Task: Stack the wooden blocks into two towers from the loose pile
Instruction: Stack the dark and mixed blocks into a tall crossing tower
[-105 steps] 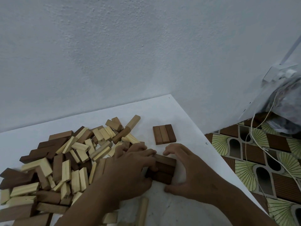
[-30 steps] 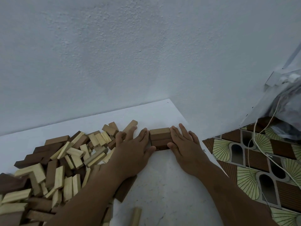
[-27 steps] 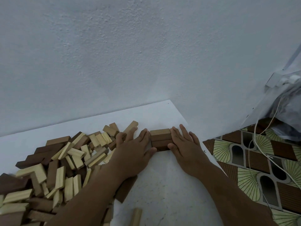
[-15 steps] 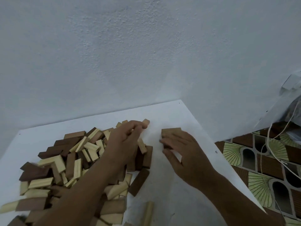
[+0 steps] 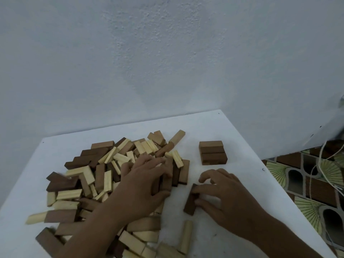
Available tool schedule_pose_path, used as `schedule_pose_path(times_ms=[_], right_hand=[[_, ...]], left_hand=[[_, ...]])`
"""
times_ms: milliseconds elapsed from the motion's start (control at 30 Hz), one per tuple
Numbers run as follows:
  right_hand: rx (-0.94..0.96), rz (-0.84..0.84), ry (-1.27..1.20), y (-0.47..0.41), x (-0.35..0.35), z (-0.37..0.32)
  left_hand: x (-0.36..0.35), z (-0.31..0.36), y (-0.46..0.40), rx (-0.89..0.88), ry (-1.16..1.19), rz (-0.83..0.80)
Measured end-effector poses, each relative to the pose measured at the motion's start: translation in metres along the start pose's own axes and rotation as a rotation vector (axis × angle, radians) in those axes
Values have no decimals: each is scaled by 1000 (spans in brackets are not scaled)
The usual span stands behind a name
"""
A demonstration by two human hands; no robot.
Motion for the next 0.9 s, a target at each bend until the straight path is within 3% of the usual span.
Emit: schedule_pose_path(times_ms=[200, 333, 500, 600, 900], right_hand=[[-74, 115, 37, 22, 4, 29], [-123, 209, -55, 31, -5, 29], [-177, 205, -48, 33, 0, 22], [-111, 133, -24, 31, -2, 16], [-84, 165, -48, 32, -6, 18]], left_hand=[[-5, 28, -12, -62, 35, -24], [-18, 60, -14, -140, -72, -79], [-18, 51, -19, -77, 6, -30], [-19, 37, -20, -32, -9, -23], [-26, 44, -15, -109, -136, -2]])
Point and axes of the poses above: each hand's wrist, its own y-axis away from the middle knuckle, its own x-axis out of the back of the hand, z = x × y, the point moved 3 cm from there along -y, towards the middle knuckle, and after that the axes turned 3 degrees about x, right-handed, at the moved point
